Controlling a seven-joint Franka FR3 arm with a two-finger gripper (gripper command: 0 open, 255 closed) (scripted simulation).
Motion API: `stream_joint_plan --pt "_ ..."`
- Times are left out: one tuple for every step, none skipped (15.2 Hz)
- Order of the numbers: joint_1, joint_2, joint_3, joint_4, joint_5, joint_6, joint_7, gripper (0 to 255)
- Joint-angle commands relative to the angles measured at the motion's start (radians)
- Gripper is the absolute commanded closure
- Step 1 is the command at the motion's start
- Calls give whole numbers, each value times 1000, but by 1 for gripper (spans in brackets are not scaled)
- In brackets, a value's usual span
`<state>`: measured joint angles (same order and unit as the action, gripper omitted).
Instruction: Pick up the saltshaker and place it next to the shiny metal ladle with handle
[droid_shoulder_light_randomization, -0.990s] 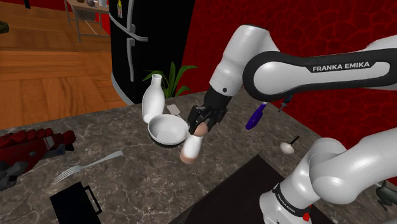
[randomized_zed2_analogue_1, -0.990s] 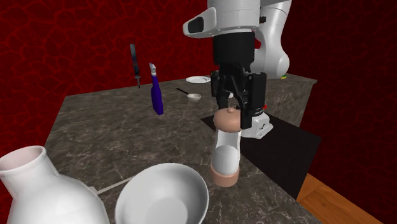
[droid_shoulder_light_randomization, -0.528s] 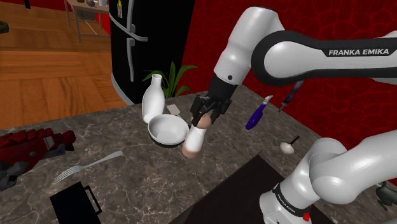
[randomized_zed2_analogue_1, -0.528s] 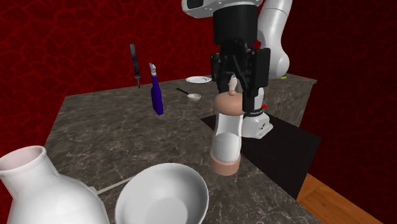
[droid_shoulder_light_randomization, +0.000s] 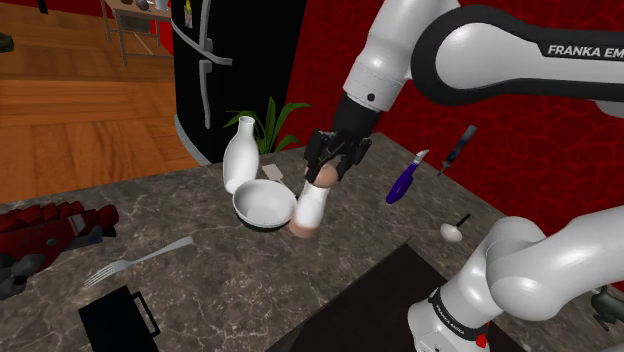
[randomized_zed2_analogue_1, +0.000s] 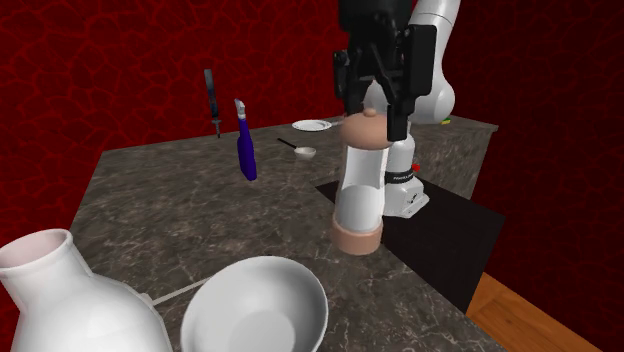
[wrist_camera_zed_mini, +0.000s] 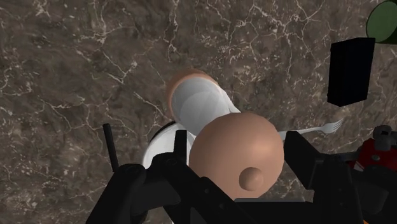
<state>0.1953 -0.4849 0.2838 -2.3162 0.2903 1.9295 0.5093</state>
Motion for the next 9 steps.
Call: stream_joint_plan --pt "-2 -3 -4 26 -4 -29 3 255" --pt "-2 -4 -6 38 -5 -42 5 255" --pt "-3 -4 -7 51 -7 -56 8 255" --pt "-4 -5 -9 65 -9 -69 10 255" --pt "-4 -4 -10 78 -10 -82 12 255" --pt "-5 -4 -12 91 -12 -95 14 255" --pt "-5 -4 -13 105 -14 -108 16 255" --pt "-6 -3 -14 119 -15 -121 18 255" --pt "-7 -2 -16 133 -17 -134 20 255"
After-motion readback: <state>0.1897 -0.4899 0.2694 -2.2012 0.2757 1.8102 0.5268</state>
